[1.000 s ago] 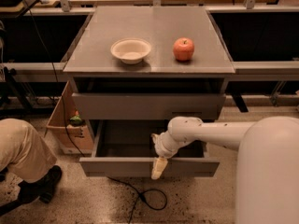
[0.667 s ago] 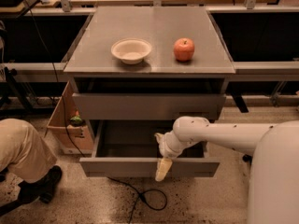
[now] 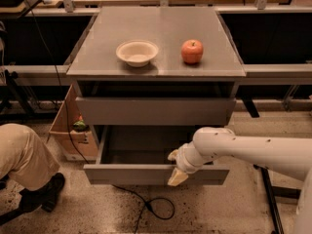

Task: Close middle drawer

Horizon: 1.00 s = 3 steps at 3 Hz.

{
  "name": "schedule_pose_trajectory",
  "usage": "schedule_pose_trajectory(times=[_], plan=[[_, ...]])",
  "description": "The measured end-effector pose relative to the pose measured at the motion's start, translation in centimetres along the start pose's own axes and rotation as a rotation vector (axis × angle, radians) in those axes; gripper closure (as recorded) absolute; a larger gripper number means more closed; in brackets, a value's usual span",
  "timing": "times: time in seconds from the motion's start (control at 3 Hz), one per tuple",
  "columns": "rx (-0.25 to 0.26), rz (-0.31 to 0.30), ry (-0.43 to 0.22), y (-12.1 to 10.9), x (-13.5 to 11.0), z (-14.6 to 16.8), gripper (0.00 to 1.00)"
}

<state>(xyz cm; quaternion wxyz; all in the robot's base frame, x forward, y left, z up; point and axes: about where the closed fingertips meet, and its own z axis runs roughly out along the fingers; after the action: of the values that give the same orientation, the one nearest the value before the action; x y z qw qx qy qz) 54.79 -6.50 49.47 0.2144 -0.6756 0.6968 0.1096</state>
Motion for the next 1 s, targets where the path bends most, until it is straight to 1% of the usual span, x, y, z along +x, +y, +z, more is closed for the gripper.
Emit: schedule_pose_trajectory(times=[0.33,0.67,1.0], plan=[[0.018,0.0,-0.022,1.1,1.9,-0.3,0.63],[0.019,-0.038,-0.057,2.6,5.7,2.2,0.94],[0.031,-0.043,-0.057,3.9,8.5,4.0,1.0]])
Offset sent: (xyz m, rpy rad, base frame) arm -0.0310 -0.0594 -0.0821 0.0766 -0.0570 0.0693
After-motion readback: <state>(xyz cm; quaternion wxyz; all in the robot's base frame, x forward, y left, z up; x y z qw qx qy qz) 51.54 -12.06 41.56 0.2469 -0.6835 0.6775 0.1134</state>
